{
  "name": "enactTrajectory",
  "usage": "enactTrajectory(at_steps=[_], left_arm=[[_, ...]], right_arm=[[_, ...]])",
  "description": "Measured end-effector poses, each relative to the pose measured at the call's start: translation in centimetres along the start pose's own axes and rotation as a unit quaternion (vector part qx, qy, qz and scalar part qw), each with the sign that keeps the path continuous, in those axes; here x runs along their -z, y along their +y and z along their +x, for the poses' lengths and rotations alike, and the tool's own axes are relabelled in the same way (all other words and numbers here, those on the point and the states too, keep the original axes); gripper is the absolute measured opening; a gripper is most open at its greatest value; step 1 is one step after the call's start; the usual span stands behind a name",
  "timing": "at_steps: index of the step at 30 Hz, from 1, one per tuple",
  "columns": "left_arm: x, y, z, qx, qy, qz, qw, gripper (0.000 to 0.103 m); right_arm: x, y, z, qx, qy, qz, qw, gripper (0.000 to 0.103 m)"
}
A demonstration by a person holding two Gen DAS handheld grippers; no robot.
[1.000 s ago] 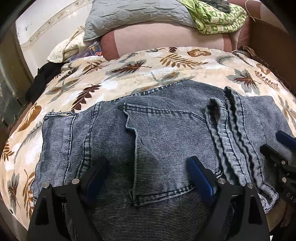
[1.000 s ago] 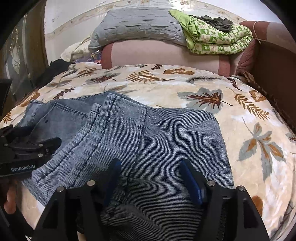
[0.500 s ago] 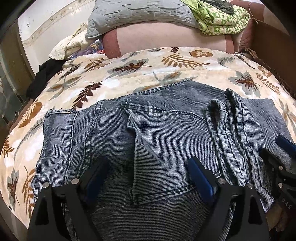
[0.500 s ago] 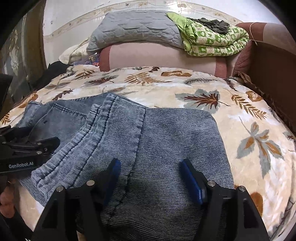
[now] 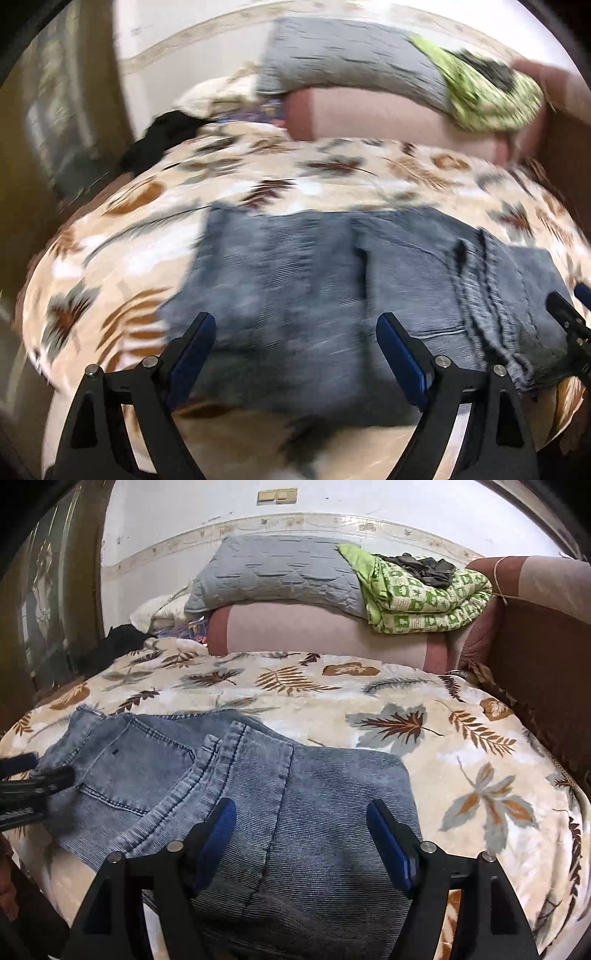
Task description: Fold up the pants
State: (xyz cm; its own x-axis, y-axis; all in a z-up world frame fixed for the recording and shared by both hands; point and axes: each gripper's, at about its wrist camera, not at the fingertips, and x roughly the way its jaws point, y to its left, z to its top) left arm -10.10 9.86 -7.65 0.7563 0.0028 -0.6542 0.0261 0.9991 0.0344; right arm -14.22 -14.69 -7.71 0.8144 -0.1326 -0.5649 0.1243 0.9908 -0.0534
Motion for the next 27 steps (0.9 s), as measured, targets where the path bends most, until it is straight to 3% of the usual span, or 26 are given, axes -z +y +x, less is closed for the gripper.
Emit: enactTrajectory(at_steps=[6,10,14,18,23,27], left_arm=[[1.3,5.2,1.0,-0.073,0.015,-0.064,0.9952,0.092],[2.0,7.5,2.1,-0.072,0.04,-0.107,0.9908,0.092],[2.4,8.1,4.0,-0.064,0.066,-0.132,0.987,0.095],[1.7,7.5,3.7,-0.08,0.046,-0.138,0.9862,0.095],[0.8,7.2,2.3,-0.094,0.003,-0.144,0.9851,0.096],[0.6,7.4,1.9,-0.099,-0.011,-0.152,0.9833,0.095]], right_arm=[[0.4,1.7,1.7,-0.014,0.038,-0.015,0.999,0.077],[1.4,3.6,3.4,-0.019,0.069,-0.048,0.996,0.077],[1.4,2.7,3.9,-0.032,0.073,-0.017,0.997,0.083],[1.1,2.4,3.7,-0.044,0.072,-0.016,0.996,0.084],[0.1,1.2,2.2,-0.061,0.028,0.017,0.998,0.084],[-0.2,1.7,1.8,-0.058,0.013,0.005,0.998,0.084]])
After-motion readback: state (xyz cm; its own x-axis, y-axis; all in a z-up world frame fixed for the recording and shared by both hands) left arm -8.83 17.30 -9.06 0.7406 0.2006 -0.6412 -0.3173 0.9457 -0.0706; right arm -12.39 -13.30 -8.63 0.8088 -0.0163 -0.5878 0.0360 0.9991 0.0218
